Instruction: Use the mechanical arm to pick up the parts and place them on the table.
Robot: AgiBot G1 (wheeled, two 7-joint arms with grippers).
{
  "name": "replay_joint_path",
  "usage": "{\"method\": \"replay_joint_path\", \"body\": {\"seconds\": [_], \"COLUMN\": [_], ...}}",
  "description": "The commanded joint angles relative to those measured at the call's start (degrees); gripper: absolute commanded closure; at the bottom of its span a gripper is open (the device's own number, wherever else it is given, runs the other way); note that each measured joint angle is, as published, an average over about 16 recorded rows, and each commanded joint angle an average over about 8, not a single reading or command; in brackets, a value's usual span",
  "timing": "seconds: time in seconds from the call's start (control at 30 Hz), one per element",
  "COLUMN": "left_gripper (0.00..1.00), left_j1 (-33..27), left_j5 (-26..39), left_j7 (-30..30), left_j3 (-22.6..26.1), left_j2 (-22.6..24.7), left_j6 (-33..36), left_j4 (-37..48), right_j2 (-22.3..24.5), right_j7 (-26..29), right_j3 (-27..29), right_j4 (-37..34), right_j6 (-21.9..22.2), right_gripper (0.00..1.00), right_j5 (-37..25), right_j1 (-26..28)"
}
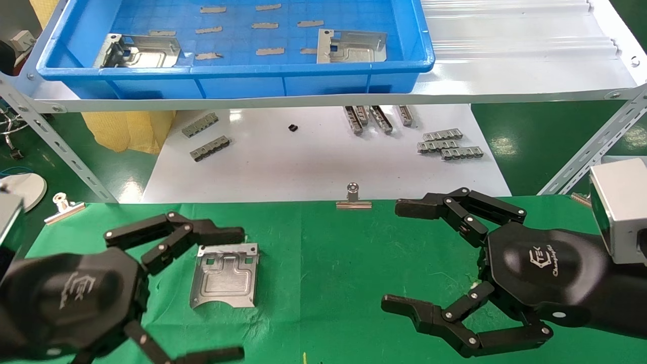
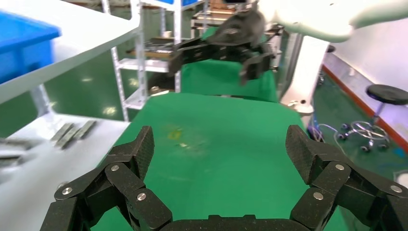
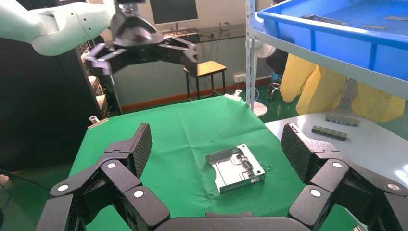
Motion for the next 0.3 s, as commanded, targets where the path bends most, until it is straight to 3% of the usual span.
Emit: {"method": "replay_joint_path", "body": {"seconds": [0.03, 0.3], "left_gripper": [0.00, 0.00], "left_j1": [0.66, 0.76], "left_j5": [-0.53, -0.67], "left_j7": [-1.19, -1.13], "left_j3": [-0.51, -0.59], "left_j2": [-0.41, -0.48], "left_j6": [-0.11, -0.20], "left_j4": [-1.76, -1.79], "right_j2": [0.00, 0.00], "right_j7": [0.00, 0.00], "right_j3": [0.00, 0.00], "right_j4": [0.00, -0.01], "right_j6": [0.00, 0.01], "right_gripper": [0.00, 0.00], "right_j5": [0.00, 0.00], "right_j1": [0.00, -0.01]}}
